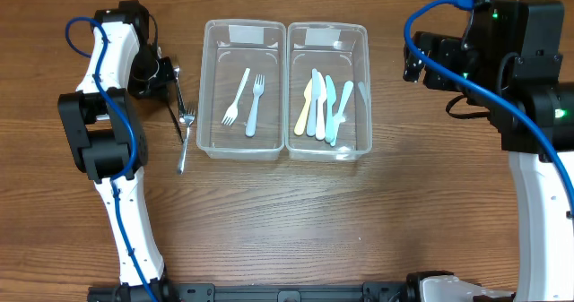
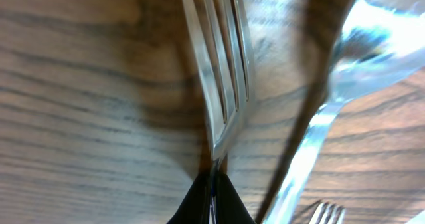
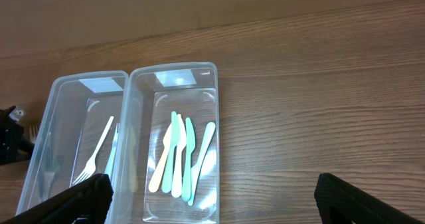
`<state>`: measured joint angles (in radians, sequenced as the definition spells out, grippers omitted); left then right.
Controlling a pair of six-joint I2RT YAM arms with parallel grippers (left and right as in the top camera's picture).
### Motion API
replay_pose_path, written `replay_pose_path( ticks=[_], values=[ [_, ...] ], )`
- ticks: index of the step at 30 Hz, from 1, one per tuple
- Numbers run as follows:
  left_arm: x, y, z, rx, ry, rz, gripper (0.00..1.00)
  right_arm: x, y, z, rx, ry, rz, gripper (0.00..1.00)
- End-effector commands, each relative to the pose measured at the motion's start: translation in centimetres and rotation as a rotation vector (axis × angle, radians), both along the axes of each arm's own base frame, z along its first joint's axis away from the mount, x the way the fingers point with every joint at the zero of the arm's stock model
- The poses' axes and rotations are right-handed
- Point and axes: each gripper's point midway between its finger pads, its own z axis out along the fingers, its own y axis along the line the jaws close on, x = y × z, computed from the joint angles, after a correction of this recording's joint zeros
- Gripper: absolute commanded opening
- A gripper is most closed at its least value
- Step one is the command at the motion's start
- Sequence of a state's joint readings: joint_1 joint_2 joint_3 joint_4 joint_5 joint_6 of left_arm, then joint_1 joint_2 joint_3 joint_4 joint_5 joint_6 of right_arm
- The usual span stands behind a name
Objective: Pack container
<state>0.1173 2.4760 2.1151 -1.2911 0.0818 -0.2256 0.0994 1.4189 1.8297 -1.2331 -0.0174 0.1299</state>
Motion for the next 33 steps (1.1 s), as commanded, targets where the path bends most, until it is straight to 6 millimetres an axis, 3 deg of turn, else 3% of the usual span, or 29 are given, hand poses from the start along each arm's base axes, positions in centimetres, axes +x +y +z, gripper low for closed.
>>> replay_pose_path(
  ticks=[1,8,11,14,20,23,28,32,33],
  values=[
    [0.2,0.8,3.6,0.067,-0.064,-0.069,0.04,0.2,-0.4,0.2,-0.013,-0.008,-0.013,1.00],
    [0.5,0.1,13.8,0.086,-0.281,-0.107,0.04,0.2,-0.4,0.2,-0.013,-0.008,-0.013,1.00],
    [-0.1,-1.4,17.1,0.090,-0.341,-0.153,0.04,0.2,-0.4,0.2,-0.013,-0.008,-0.013,1.00],
    [-0.8,-3.6,19.0,0.078,-0.375,-0.197,0.04,0.2,-0.4,0.2,-0.013,-0.008,-0.013,1.00],
    [-1.2,-8.9,19.6,0.052,-0.390,-0.291,0.04,0.2,-0.4,0.2,-0.013,-0.008,-0.013,1.00],
    [-1.1,-10.1,19.5,0.079,-0.396,-0.300,0.04,0.2,-0.4,0.2,-0.013,-0.008,-0.013,1.00],
    [-1.1,-9.5,19.6,0.146,-0.392,-0.235,0.04,0.2,-0.4,0.2,-0.013,-0.008,-0.013,1.00],
    [-0.9,-7.2,19.4,0.178,-0.381,-0.112,0.04,0.2,-0.4,0.2,-0.013,-0.008,-0.013,1.00],
    [-0.7,-6.7,19.3,0.177,-0.381,-0.080,0.08,0.2,-0.4,0.2,-0.013,-0.008,-0.013,1.00]
  ],
)
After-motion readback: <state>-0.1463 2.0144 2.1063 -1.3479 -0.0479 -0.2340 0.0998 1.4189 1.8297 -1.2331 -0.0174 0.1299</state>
